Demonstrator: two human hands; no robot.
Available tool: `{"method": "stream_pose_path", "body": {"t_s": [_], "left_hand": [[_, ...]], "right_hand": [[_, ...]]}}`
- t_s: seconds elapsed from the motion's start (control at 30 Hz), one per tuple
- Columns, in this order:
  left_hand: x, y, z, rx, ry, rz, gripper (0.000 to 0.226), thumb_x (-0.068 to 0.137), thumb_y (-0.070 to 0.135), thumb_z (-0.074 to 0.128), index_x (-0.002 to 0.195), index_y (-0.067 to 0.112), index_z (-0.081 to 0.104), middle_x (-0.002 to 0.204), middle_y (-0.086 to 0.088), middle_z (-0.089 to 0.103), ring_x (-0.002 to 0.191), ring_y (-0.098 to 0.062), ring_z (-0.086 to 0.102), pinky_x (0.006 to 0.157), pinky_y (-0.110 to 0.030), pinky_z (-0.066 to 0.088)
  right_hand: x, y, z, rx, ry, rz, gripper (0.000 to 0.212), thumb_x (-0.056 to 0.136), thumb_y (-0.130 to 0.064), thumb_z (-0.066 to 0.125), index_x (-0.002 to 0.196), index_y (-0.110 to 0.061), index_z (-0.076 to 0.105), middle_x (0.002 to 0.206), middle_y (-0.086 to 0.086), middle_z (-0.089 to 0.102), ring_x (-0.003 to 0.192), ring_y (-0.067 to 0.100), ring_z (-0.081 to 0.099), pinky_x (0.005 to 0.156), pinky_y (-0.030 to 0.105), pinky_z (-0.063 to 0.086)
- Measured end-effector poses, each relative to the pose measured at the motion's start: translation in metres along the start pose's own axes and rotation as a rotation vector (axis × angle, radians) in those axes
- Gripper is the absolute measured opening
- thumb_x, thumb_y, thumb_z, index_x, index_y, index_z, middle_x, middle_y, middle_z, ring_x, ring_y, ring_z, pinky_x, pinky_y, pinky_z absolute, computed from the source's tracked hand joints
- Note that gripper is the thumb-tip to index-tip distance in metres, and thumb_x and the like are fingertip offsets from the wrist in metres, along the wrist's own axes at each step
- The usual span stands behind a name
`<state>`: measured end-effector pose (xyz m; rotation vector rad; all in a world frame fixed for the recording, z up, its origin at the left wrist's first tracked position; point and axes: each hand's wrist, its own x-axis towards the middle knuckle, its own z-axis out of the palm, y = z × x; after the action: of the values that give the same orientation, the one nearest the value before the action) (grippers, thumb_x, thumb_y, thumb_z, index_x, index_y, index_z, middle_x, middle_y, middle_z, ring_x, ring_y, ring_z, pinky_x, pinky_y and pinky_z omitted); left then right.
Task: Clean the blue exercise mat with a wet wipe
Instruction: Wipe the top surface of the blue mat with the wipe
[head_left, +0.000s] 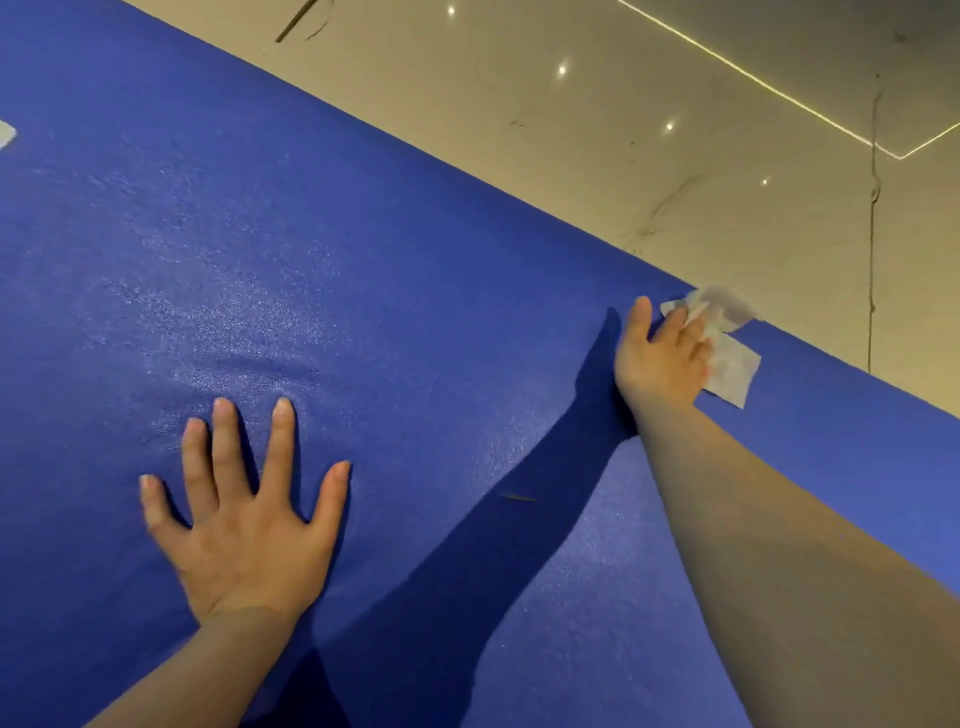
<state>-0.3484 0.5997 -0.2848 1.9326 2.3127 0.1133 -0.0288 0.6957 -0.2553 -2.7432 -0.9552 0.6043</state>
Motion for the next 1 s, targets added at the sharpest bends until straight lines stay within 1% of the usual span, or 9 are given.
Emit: {"method": "stream_pose_path", "body": {"t_s": [0.1,0.2,0.27,0.37,0.57,0.7,0.8,0.87,1.0], "left_hand": [[0.0,-0.001,-0.001,-0.006,-0.022,-0.013,0.071,0.089,0.069,0.023,0.151,0.035,0.03,0.16,-0.008,0.019,0.147,-0.021,0.008,0.113,-0.051,0.0],[0.0,0.0,-0.003,-0.028,-0.035,-0.027,0.071,0.089,0.069,0.02,0.151,0.037,0.028,0.161,-0.008,0.016,0.148,-0.021,0.007,0.113,-0.053,0.001],[-0.001,0.001,-0.003,-0.054,-0.019,-0.013,0.069,0.09,0.066,0.023,0.151,0.034,0.029,0.161,-0.009,0.017,0.148,-0.025,0.009,0.113,-0.056,0.004],[-0.002,0.002,-0.006,-0.069,-0.028,0.003,0.061,0.097,0.062,0.023,0.151,0.034,0.027,0.162,-0.008,0.014,0.149,-0.024,0.006,0.114,-0.057,0.002],[-0.002,0.001,-0.015,-0.064,-0.156,0.017,0.074,0.088,0.069,0.011,0.155,0.037,0.009,0.164,-0.004,-0.004,0.149,-0.02,-0.009,0.116,-0.056,-0.006],[0.008,-0.003,-0.023,-0.091,-0.313,0.049,0.083,0.085,0.075,0.02,0.155,0.037,-0.003,0.162,-0.003,-0.017,0.148,-0.021,-0.018,0.115,-0.057,-0.01],[0.018,-0.012,-0.035,-0.014,-0.547,0.084,0.105,0.074,0.085,0.039,0.149,0.041,-0.019,0.157,0.0,-0.032,0.145,-0.021,-0.028,0.114,-0.057,-0.012],[0.024,-0.019,-0.044,0.051,-0.65,0.129,0.117,0.067,0.086,0.049,0.146,0.043,-0.026,0.155,0.0,-0.037,0.145,-0.021,-0.029,0.115,-0.056,-0.01],[0.033,-0.025,-0.057,0.01,-0.683,0.197,0.116,0.074,0.065,0.069,0.15,0.041,-0.015,0.158,-0.003,-0.03,0.147,-0.022,-0.023,0.116,-0.053,-0.005]], "right_hand": [[-0.054,-0.041,0.034,-0.071,-0.05,-0.339,0.07,0.102,-0.054,0.021,0.157,-0.016,0.001,0.163,0.002,-0.014,0.15,0.024,-0.009,0.12,0.04,-0.007],[-0.127,-0.078,0.072,-0.103,-0.198,-0.688,0.07,0.102,-0.053,0.024,0.156,-0.018,-0.003,0.162,-0.003,-0.019,0.149,0.019,-0.015,0.117,0.037,-0.015],[-0.16,-0.086,0.083,-0.125,-0.283,-0.783,0.074,0.1,-0.057,0.026,0.157,-0.019,-0.003,0.162,-0.006,-0.019,0.148,0.015,-0.018,0.117,0.034,-0.017],[-0.147,-0.069,0.072,-0.131,-0.287,-0.741,0.071,0.1,-0.058,0.025,0.157,-0.023,-0.001,0.162,-0.01,-0.016,0.149,0.012,-0.014,0.119,0.033,-0.013],[-0.097,0.044,0.018,-0.121,-0.172,-0.191,0.074,0.099,-0.062,0.019,0.157,-0.02,-0.003,0.163,-0.003,-0.017,0.15,0.02,-0.011,0.121,0.041,-0.006],[-0.087,0.078,-0.004,-0.116,-0.184,-0.069,0.08,0.098,-0.065,0.02,0.157,-0.015,-0.002,0.162,0.001,-0.021,0.15,0.024,-0.012,0.121,0.042,-0.006],[-0.105,0.058,0.004,-0.111,-0.215,-0.089,0.088,0.095,-0.07,0.022,0.156,-0.012,-0.003,0.162,0.006,-0.019,0.15,0.028,-0.013,0.12,0.041,-0.008],[-0.138,0.035,0.021,-0.089,-0.25,-0.198,0.085,0.096,-0.067,0.021,0.156,-0.012,-0.003,0.163,0.007,-0.017,0.149,0.026,-0.015,0.121,0.04,-0.01],[-0.241,0.011,0.067,-0.09,-0.349,-0.574,0.079,0.097,-0.065,0.018,0.156,-0.019,-0.006,0.162,-0.002,-0.021,0.148,0.02,-0.021,0.119,0.038,-0.016]]}}
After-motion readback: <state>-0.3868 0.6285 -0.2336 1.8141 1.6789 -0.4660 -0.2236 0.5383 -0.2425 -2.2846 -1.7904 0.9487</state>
